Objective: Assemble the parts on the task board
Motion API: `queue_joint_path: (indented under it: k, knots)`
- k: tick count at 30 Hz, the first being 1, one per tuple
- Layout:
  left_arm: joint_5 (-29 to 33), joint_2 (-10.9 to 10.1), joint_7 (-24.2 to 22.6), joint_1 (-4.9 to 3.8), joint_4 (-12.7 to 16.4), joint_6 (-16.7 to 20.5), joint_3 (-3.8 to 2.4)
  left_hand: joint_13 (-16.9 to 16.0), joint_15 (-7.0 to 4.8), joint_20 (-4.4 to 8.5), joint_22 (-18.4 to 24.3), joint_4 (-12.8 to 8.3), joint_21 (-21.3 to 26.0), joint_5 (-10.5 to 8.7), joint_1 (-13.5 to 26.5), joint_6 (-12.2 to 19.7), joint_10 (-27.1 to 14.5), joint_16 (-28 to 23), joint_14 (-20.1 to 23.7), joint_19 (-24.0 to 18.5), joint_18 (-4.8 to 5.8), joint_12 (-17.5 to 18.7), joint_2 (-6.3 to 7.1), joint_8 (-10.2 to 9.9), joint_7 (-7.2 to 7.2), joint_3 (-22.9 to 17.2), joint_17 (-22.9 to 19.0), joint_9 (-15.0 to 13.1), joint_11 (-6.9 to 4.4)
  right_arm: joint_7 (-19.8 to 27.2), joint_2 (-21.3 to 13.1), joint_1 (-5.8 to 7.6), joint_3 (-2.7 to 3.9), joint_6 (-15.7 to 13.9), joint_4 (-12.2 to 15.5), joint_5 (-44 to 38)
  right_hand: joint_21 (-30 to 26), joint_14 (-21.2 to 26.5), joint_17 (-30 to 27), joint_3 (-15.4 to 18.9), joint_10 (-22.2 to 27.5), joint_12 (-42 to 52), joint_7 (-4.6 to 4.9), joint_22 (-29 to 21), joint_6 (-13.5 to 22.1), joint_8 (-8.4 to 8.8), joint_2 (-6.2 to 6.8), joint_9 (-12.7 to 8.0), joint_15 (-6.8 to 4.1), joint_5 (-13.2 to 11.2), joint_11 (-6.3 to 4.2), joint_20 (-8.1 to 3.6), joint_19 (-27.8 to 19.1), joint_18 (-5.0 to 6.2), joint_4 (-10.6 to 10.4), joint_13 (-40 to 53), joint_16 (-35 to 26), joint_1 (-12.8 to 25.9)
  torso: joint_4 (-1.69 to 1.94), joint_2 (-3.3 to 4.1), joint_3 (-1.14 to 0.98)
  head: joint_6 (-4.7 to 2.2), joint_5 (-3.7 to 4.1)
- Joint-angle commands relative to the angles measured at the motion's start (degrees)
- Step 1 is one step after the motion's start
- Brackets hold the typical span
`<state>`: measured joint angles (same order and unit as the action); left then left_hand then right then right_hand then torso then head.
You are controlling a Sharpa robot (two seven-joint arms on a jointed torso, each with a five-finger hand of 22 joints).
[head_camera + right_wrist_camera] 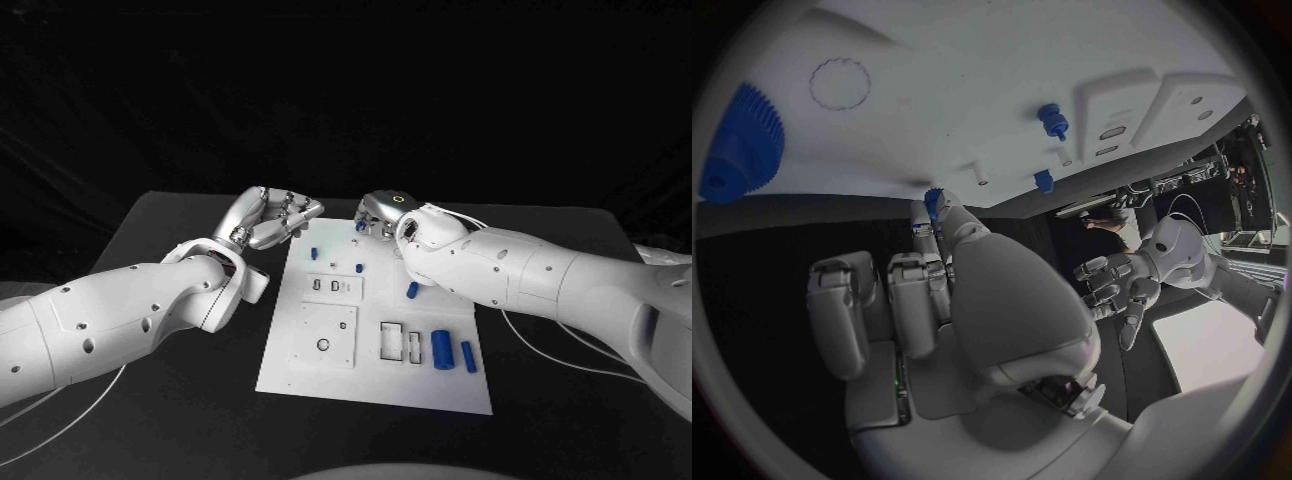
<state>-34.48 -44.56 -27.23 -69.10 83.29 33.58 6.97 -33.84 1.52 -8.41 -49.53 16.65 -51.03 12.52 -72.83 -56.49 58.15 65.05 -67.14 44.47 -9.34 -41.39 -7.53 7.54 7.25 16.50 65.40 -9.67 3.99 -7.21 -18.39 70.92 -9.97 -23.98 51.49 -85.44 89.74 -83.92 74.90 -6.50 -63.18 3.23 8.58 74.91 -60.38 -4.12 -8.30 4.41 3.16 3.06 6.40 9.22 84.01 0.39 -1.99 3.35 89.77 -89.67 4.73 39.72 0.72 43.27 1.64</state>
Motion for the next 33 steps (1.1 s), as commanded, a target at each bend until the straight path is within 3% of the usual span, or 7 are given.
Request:
queue_joint_path:
  k: [1, 10, 15, 20, 27, 33]
  knots:
    - [0.2, 0.0, -0.3, -0.22, 0.3, 0.1, -0.04, 0.1, 0.05, -0.07, 0.0, 0.0, 0.4, 0.37, -0.4, 0.0, -0.3, -0.4, 0.5, -0.3, -0.85, 0.4, 0.08, -0.1, 0.25, 0.3, 0.0, -0.1, 0.0, -0.4, 0.2, 0.08, -0.01, 1.5, -0.5, -0.9, 0.3, -6.1, 15.1, -0.4, 0.7, 0.2, -0.11, 15.1, 0.1, 0.27, 0.43, 0.0, 0.44, 0.1, 0.06, 0.31, 6.0, -0.39, -0.2, 0.0, 0.2, -0.4, 0.0, 0.03, 0.0, 0.17, -0.1]
    - [0.2, -0.1, -0.2, -0.28, 0.2, 0.2, -0.05, 0.1, 0.05, -0.07, 0.1, 0.0, 0.4, 0.37, -0.5, 0.0, -0.3, -0.4, 0.5, -0.3, -0.85, 0.4, 0.05, -0.1, 0.25, 0.3, 0.0, -0.1, 0.0, -1.4, 0.4, 0.15, -0.01, 3.2, -0.3, -1.0, 0.3, -6.1, 15.1, -1.7, 3.4, 0.2, -0.33, 15.1, 1.9, 0.59, 1.68, -0.4, 0.59, 0.0, 0.3, 0.34, 6.0, -0.39, -1.0, 0.0, 0.2, 0.3, -0.07, 0.03, 0.07, 0.56, -0.03]
    - [0.2, 0.0, -0.2, -0.31, 0.3, 0.2, -0.05, 0.1, 0.05, -0.07, 0.1, 0.0, 0.4, 0.37, -0.5, 0.0, -0.3, -0.4, 0.5, -0.3, -0.85, 0.4, 0.05, -0.1, 0.25, 0.3, 0.0, -0.1, 0.0, -2.1, 0.5, 0.15, -0.01, 4.2, -0.4, -1.0, 0.3, -6.1, 15.1, -2.5, 5.2, 0.2, -0.71, 15.1, 3.1, 0.6, 2.43, -0.6, 1.21, 0.0, 1.14, 0.69, 6.0, -0.39, -1.4, 0.1, 0.2, 0.5, 0.03, 0.01, 0.06, 0.7, -0.06]
    - [0.2, 0.0, -0.2, -0.33, 0.3, 0.2, -0.05, 0.1, 0.05, -0.07, 0.1, 0.0, 0.4, 0.37, -0.5, 0.0, -0.3, -0.4, 0.5, -0.3, -0.85, 0.4, 0.05, -0.1, 0.25, 0.3, 0.0, -0.1, 0.0, -2.6, 0.5, 0.16, -0.01, 4.5, -0.4, -1.0, 0.3, -6.1, 15.1, -3.1, 6.5, 0.2, -1.61, 15.1, 4.9, 0.67, 3.23, -0.7, 1.94, 0.0, 1.96, 1.27, 6.0, -0.39, -1.8, 0.1, 0.2, 0.9, 0.02, -0.02, 0.06, 0.77, -0.08]
    - [0.2, 0.0, -0.2, -0.35, 0.3, 0.2, -0.06, 0.1, 0.05, -0.08, 0.1, 0.0, 0.5, 0.37, -0.5, 0.0, -0.3, -0.4, 0.6, -0.3, -0.85, 0.4, 0.01, -0.1, 0.24, 0.3, -0.1, -0.1, 0.0, -2.9, 0.4, 0.16, -0.01, 4.4, 0.0, -1.0, 0.3, -6.1, 15.1, -3.7, 9.8, 0.2, -3.77, 15.1, 10.0, 0.7, 4.74, -0.8, 2.63, -0.1, 2.66, 2.16, 6.0, -0.39, -2.4, 0.1, 0.2, 1.8, -0.01, -0.01, 0.08, 0.64, -0.11]
    - [0.2, 0.0, -0.2, -0.35, 0.2, 0.1, -0.06, 0.1, 0.05, -0.08, 0.1, 0.0, 0.5, 0.37, -0.5, 0.0, -0.3, -0.4, 0.6, -0.3, -0.85, 0.4, 0.01, -0.1, 0.24, 0.3, -0.1, -0.1, 0.0, -3.2, 0.1, 0.16, -0.01, 4.0, 0.4, -0.9, 0.3, -6.1, 15.1, -3.4, 11.4, 0.2, -4.14, 15.1, 11.5, 0.58, 5.52, -0.7, 2.82, -0.1, 2.99, 2.61, 6.0, -0.39, -2.7, 0.1, 0.2, 2.5, 0.02, -0.02, 0.07, 0.56, -0.13]
